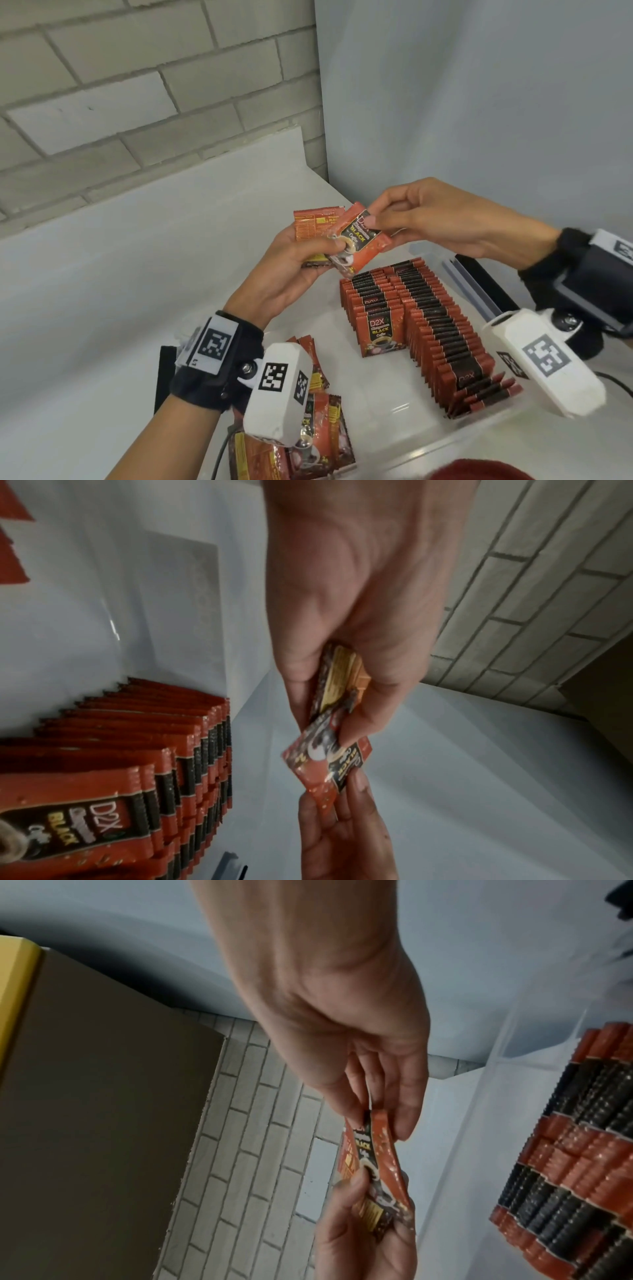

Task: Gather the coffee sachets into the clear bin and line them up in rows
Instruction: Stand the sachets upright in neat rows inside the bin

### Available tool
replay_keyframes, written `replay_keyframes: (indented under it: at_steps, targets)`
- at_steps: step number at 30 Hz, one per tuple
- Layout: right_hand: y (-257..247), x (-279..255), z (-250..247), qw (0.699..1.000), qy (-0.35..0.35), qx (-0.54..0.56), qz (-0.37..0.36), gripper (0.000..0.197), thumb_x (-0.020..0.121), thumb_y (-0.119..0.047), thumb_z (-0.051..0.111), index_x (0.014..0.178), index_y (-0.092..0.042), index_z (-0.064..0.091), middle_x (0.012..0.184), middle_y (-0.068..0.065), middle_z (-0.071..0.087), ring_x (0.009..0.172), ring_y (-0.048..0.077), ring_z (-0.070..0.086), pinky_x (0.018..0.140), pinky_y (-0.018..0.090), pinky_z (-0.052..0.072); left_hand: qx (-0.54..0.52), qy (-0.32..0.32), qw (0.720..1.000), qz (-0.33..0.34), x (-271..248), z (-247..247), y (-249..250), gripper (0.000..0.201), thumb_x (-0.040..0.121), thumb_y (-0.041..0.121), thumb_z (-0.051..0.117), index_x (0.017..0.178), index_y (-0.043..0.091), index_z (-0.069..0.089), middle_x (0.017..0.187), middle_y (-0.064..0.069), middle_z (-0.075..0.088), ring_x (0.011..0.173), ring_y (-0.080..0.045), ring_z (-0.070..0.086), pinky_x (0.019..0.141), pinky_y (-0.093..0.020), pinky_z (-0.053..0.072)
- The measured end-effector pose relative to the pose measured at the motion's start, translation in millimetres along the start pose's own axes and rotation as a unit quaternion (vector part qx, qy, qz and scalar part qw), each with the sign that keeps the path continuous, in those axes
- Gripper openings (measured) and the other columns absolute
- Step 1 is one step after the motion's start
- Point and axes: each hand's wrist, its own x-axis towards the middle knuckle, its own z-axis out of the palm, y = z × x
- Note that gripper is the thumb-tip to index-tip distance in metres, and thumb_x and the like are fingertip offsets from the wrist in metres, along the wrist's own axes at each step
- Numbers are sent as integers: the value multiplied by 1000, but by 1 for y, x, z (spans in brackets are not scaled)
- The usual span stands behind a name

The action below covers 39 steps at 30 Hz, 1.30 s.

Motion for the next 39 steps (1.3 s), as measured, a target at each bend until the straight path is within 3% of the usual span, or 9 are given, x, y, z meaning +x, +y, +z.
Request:
replay_keyframes:
  at_steps: [6,10,15,18,21,23,26,31,39]
  targets:
    - [0,-2,-3,998,-50,-29,15,20,82,-18,71,101,-11,67,91,9,76,83,17,73,76,25,59,13,0,1000,12,-1,0,-1,47,71,-2,66,116,5,58,101,-6,72,92,-18,70,74,-25,56]
    - [0,0,-4,997,-57,-52,14,14,82,-12,71,95,-8,68,82,6,76,75,15,72,72,22,59,19,-10,1000,14,-2,1,-1,48,68,0,67,115,6,59,101,-6,72,94,-19,69,77,-27,57]
    - [2,-2,-9,985,-130,-111,27,13,80,-11,72,92,-6,69,81,8,75,72,15,71,70,20,58,-34,0,999,3,0,-3,2,26,77,11,63,102,7,61,90,-7,68,87,-18,67,79,-30,56]
    - [10,-7,-1,962,-173,-209,35,6,80,-15,75,82,-16,70,76,4,74,68,12,70,70,20,57,-63,24,998,8,1,-4,3,17,85,3,56,102,3,58,84,-9,65,78,-21,66,71,-28,56]
    - [18,-6,11,925,-158,-344,18,13,79,-24,78,75,-25,66,71,0,73,61,7,66,63,12,50,-47,28,998,10,-1,-2,1,15,89,-3,51,103,1,57,83,-10,65,77,-21,67,70,-28,57]
    - [19,-5,18,890,-153,-430,-1,15,78,-29,79,76,-24,64,74,-2,72,62,5,62,60,11,46,-39,25,999,8,-1,0,1,16,89,-3,51,103,2,58,83,-9,65,77,-20,68,73,-29,57]
    - [18,-5,29,842,-171,-511,-18,20,77,-33,79,75,-23,61,69,-11,62,66,7,57,63,22,47,-33,24,999,6,-2,0,1,15,90,-3,51,102,2,58,82,-7,66,77,-18,69,79,-31,58]
    - [17,-5,41,776,-194,-598,-50,28,76,-37,79,68,-21,57,58,-11,49,55,5,46,51,20,34,-37,24,999,4,-2,-1,1,17,90,-3,51,104,3,58,83,-7,67,78,-18,69,78,-30,58]
    - [15,-4,39,755,-214,-619,-33,28,75,-39,78,77,-19,59,64,-11,49,57,3,44,49,19,30,-52,15,999,-5,-2,-1,3,20,90,-7,45,105,2,56,77,-8,69,76,-20,70,78,-30,58]
